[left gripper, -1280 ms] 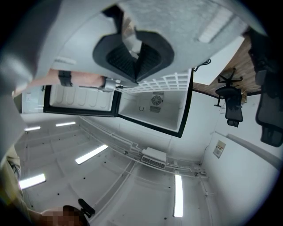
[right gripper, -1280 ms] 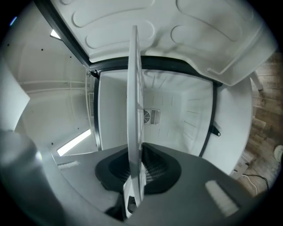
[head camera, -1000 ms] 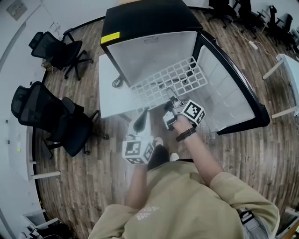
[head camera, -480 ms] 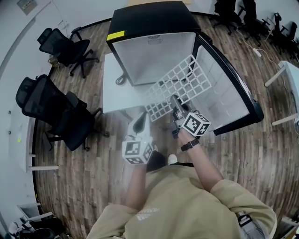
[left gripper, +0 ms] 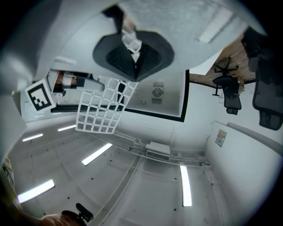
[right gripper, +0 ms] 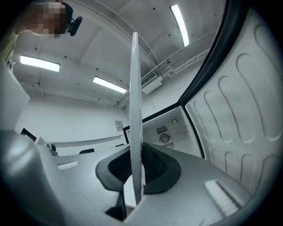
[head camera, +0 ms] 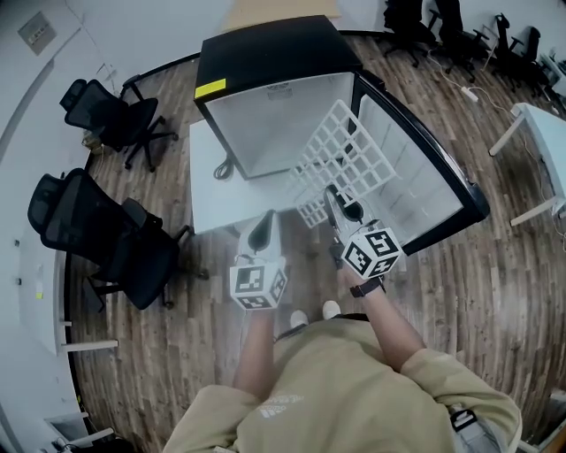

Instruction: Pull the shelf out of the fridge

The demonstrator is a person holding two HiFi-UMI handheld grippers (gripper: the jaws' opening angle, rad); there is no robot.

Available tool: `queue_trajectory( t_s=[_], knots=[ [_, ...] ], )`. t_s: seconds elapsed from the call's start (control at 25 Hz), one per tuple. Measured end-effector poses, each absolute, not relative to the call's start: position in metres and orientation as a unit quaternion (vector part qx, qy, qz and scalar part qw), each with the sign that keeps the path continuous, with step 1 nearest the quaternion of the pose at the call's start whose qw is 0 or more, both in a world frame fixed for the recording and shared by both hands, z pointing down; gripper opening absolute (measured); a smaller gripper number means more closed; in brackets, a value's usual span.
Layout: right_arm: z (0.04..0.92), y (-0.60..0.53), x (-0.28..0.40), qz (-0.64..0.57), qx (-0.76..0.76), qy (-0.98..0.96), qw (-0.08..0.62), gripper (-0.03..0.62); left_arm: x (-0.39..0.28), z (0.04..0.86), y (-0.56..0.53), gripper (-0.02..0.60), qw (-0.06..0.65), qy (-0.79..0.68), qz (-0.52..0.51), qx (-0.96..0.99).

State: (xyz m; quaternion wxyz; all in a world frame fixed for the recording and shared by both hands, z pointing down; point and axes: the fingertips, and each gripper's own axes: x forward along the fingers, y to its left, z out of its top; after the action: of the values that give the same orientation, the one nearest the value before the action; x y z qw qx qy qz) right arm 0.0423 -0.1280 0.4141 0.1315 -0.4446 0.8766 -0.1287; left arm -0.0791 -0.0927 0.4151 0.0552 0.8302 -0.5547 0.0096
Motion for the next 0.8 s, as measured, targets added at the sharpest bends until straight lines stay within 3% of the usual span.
queue_trajectory(
  t_s=[0.8],
  knots=[
    [0.408, -0.106, 0.001, -0.034, -0.485, 0.873, 0.05, 0.028, -0.137, 0.403, -0.101, 0.002, 0.011, -0.594, -0.002, 0.804]
  ],
)
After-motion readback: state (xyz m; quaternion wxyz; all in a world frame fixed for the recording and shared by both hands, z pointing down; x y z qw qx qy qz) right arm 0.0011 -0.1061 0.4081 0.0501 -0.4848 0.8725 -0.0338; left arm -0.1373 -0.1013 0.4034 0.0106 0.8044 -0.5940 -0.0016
